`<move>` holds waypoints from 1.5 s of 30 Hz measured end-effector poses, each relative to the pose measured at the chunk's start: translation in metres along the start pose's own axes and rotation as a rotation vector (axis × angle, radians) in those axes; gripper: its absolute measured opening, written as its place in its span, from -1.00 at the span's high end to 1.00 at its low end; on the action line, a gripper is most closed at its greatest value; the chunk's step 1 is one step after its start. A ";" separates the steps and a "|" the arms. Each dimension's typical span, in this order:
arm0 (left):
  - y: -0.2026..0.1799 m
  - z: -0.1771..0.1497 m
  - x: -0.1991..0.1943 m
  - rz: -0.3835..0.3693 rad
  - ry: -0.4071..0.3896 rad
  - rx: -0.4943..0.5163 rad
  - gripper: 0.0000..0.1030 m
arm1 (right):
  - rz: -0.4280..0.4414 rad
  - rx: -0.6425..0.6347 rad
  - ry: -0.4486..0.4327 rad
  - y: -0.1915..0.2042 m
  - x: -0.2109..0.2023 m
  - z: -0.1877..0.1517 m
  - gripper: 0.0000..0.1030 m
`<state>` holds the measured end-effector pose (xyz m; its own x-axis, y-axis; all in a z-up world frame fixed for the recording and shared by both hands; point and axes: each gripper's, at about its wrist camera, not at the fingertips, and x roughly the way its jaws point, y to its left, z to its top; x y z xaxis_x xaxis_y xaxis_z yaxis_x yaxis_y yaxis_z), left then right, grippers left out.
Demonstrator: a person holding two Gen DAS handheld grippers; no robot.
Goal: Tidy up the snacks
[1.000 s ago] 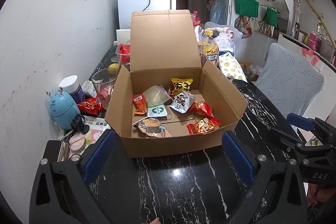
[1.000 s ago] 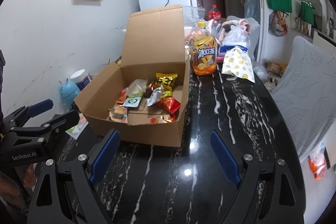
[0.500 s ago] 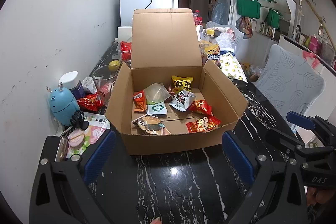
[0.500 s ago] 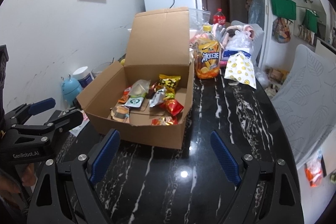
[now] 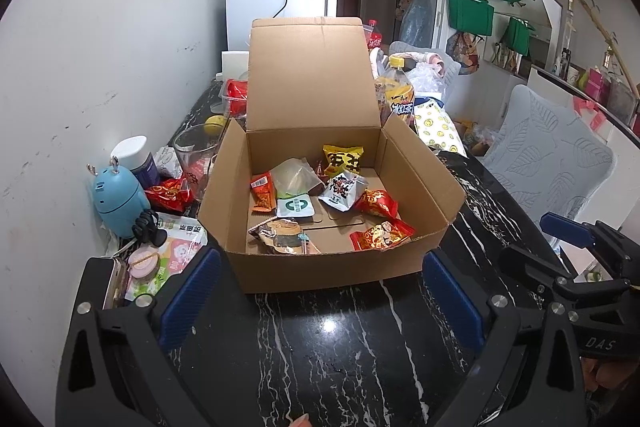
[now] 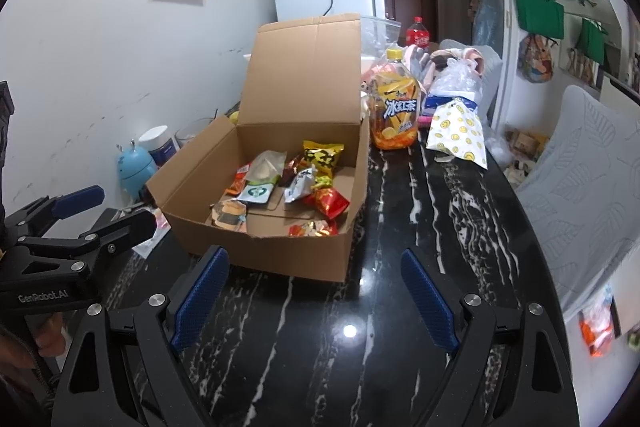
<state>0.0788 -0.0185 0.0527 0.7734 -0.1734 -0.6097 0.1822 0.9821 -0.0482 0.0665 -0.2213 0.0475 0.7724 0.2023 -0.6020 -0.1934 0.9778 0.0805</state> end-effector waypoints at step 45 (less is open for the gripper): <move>0.000 -0.012 0.018 0.005 0.069 0.034 -0.99 | -0.040 0.041 0.055 -0.001 0.014 -0.015 -0.72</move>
<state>0.0854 -0.0207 0.0320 0.7310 -0.1616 -0.6630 0.1998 0.9797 -0.0184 0.0678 -0.2200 0.0270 0.7442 0.1611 -0.6483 -0.1377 0.9866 0.0872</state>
